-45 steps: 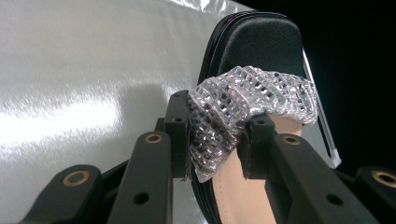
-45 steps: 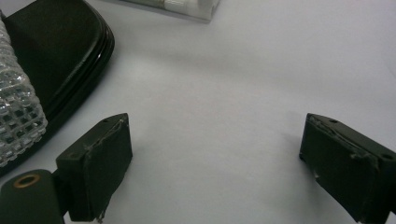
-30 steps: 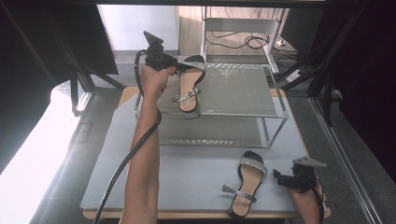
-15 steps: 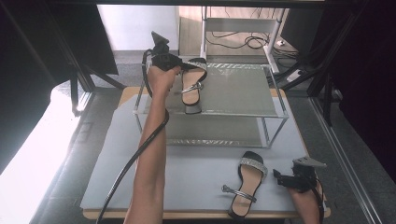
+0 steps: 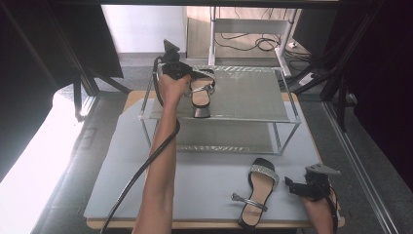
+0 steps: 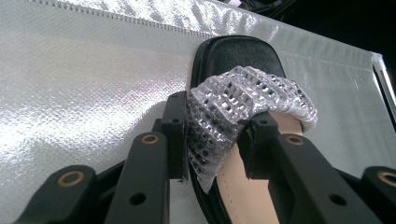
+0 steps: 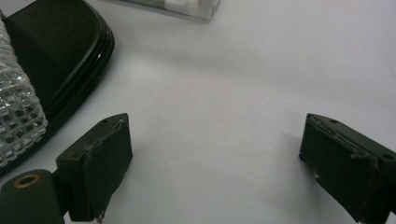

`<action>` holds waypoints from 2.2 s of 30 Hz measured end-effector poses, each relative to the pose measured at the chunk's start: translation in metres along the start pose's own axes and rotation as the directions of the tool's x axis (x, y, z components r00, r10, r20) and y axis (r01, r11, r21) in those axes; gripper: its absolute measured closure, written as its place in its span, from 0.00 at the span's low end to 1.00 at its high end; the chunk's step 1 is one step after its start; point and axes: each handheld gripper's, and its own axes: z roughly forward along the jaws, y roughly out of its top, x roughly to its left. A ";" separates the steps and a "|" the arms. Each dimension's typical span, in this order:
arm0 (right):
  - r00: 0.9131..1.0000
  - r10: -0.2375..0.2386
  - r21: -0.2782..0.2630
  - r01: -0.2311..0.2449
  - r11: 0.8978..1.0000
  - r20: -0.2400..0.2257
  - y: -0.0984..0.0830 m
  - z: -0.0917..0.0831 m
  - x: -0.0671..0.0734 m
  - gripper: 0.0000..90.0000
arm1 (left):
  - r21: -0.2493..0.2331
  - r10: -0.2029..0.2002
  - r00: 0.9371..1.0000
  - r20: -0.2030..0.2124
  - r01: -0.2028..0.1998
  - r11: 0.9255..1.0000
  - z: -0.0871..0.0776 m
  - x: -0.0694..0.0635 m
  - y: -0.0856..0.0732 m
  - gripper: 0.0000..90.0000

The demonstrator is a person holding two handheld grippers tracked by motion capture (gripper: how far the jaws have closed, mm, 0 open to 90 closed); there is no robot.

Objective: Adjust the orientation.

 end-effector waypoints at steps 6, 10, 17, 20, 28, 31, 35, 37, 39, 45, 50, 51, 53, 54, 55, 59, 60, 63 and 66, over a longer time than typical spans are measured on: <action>1.000 0.000 0.000 0.000 1.000 0.000 0.000 0.000 0.000 0.10 | -0.007 0.019 0.999 0.049 -0.019 1.000 -0.001 0.003 -0.003 0.68; 1.000 0.003 -0.001 -0.003 1.000 0.000 0.000 0.000 0.000 0.10 | -0.009 0.024 0.996 0.089 -0.023 1.000 -0.004 0.007 -0.004 0.54; 1.000 0.001 -0.001 -0.001 1.000 0.002 0.000 0.000 0.000 0.10 | -0.016 0.069 0.989 0.129 -0.067 0.998 -0.012 0.010 -0.010 0.40; 1.000 0.001 -0.001 -0.001 1.000 0.001 0.000 0.000 0.000 0.10 | -0.016 0.102 0.985 0.139 -0.101 0.995 -0.015 0.010 -0.013 0.34; 1.000 0.001 -0.002 -0.001 1.000 0.002 0.000 0.000 0.000 0.10 | -0.023 0.166 0.976 0.140 -0.164 0.986 -0.023 0.012 -0.021 0.23; 1.000 0.001 -0.002 -0.001 1.000 0.003 0.000 0.000 0.000 0.10 | -0.039 0.197 0.970 0.144 -0.193 0.980 -0.029 0.011 -0.023 0.20; 1.000 0.001 -0.002 -0.001 1.000 0.003 0.000 0.000 0.000 0.10 | -0.068 0.232 0.963 0.139 -0.225 0.972 -0.039 0.009 -0.026 0.16; 1.000 0.000 -0.003 0.000 1.000 0.003 0.000 0.000 0.000 0.10 | -0.081 0.237 0.961 0.140 -0.227 0.970 -0.044 0.008 -0.028 0.15; 1.000 0.000 -0.003 0.000 1.000 0.003 0.000 0.000 0.000 0.10 | -0.085 0.247 0.959 0.138 -0.237 0.968 -0.048 0.007 -0.029 0.12; 1.000 0.001 -0.003 -0.001 1.000 0.003 0.000 0.000 0.001 0.10 | -0.090 0.278 0.951 0.131 -0.268 0.959 -0.062 0.009 -0.035 0.02; 1.000 -0.002 -0.002 0.002 1.000 0.003 0.000 0.000 0.000 0.10 | -0.106 0.286 0.949 0.132 -0.273 0.956 -0.073 0.013 -0.041 0.00; 1.000 -0.002 -0.002 0.002 1.000 0.003 0.000 0.000 0.000 0.10 | -0.113 0.281 0.950 0.135 -0.267 0.957 -0.075 0.014 -0.042 0.00; 1.000 0.001 -0.002 -0.001 1.000 0.003 0.000 0.000 0.001 0.10 | -0.120 0.282 0.949 0.139 -0.266 0.956 -0.080 0.017 -0.043 0.00; 1.000 -0.001 -0.003 0.001 1.000 0.003 0.000 0.000 0.001 0.10 | -0.121 0.279 0.950 0.136 -0.264 0.957 -0.082 0.018 -0.044 0.00; 1.000 0.000 -0.002 0.000 1.000 0.003 0.000 0.000 0.001 0.10 | -0.123 0.279 0.951 0.136 -0.263 0.957 -0.084 0.019 -0.045 0.00; 1.000 -0.001 -0.003 0.001 1.000 0.004 0.000 0.000 0.001 0.10 | -0.129 0.286 0.948 0.141 -0.268 0.955 -0.091 0.025 -0.050 0.00; 1.000 -0.001 -0.003 0.001 1.000 0.003 0.000 0.000 0.001 0.10 | -0.132 0.283 0.948 0.146 -0.265 0.955 -0.092 0.025 -0.052 0.00; 1.000 -0.002 -0.003 0.002 1.000 0.004 0.000 0.000 0.000 0.10 | -0.140 0.291 0.943 0.160 -0.270 0.952 -0.094 0.027 -0.058 0.00; 1.000 -0.003 -0.004 0.003 1.000 0.004 0.000 0.000 0.000 0.10 | -0.147 0.303 0.937 0.172 -0.280 0.949 -0.098 0.028 -0.064 0.00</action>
